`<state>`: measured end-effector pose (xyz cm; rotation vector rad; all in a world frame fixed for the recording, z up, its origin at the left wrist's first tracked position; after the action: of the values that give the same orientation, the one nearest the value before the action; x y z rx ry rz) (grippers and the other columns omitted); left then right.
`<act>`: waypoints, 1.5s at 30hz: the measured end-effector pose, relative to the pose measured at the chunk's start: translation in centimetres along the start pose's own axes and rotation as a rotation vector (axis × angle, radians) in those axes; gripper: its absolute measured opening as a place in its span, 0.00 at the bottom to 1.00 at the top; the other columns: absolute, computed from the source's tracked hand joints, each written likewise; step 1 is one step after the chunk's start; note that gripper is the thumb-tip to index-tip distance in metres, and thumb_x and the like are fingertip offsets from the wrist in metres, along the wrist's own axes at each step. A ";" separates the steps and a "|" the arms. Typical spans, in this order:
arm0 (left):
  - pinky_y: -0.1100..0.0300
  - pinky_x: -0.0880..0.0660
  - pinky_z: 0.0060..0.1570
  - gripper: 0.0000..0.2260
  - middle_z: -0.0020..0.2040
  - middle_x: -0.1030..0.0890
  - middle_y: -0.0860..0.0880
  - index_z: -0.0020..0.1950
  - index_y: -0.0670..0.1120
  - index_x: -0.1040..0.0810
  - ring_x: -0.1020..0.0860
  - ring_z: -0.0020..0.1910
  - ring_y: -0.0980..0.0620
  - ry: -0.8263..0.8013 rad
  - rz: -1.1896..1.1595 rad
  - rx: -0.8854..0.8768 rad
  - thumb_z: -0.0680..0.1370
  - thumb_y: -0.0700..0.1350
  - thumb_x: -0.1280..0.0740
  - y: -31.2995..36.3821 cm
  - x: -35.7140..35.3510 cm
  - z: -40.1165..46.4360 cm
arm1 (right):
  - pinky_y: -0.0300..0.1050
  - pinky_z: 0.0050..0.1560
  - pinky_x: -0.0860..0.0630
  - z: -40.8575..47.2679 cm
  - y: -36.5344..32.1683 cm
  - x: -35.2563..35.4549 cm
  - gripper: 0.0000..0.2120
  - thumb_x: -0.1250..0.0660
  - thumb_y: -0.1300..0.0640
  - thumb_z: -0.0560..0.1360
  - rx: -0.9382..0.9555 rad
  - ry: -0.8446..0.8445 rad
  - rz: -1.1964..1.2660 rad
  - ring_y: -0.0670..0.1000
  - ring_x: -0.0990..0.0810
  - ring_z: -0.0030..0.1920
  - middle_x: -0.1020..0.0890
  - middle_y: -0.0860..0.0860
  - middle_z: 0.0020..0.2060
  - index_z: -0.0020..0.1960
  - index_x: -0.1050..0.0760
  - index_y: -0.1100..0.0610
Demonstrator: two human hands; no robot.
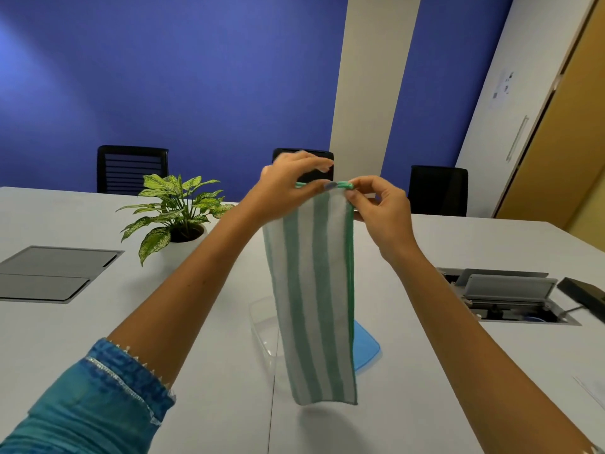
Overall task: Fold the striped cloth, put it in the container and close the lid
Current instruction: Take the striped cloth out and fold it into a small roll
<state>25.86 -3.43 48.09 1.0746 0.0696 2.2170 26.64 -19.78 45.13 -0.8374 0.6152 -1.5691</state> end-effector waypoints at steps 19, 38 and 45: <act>0.77 0.30 0.37 0.10 0.47 0.18 0.45 0.52 0.41 0.20 0.24 0.43 0.54 -0.096 -0.182 0.068 0.77 0.45 0.35 2.4 -3.8 -0.4 | 0.43 0.49 0.18 -3.1 3.5 0.0 0.09 0.30 0.58 0.73 -0.029 -0.026 0.040 0.50 0.18 0.47 0.19 0.48 0.45 0.52 0.24 0.55; 0.75 0.31 0.39 0.11 0.44 0.21 0.51 0.51 0.43 0.19 0.25 0.42 0.56 0.084 -0.131 0.065 0.76 0.48 0.34 1.8 -0.6 -0.1 | 0.32 0.45 0.21 -3.4 2.3 -2.0 0.07 0.30 0.58 0.73 0.140 0.032 0.018 0.42 0.19 0.44 0.20 0.41 0.44 0.52 0.23 0.55; 0.74 0.30 0.38 0.11 0.43 0.20 0.51 0.50 0.43 0.19 0.25 0.41 0.56 0.108 -0.111 0.020 0.76 0.49 0.34 2.2 0.0 0.7 | 0.35 0.46 0.20 -3.8 4.5 -1.8 0.11 0.31 0.56 0.73 0.051 0.017 0.003 0.48 0.18 0.45 0.17 0.52 0.46 0.52 0.20 0.61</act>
<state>25.17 -5.29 49.21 0.9379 0.1944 2.1772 26.39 -19.03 39.04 -0.7852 0.5856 -1.5843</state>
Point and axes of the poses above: each hand's wrist, its own z-axis towards the middle knuckle, its own x-axis out of the back of the hand, y = z × x, the point moved 8 cm from there along z, towards the middle knuckle
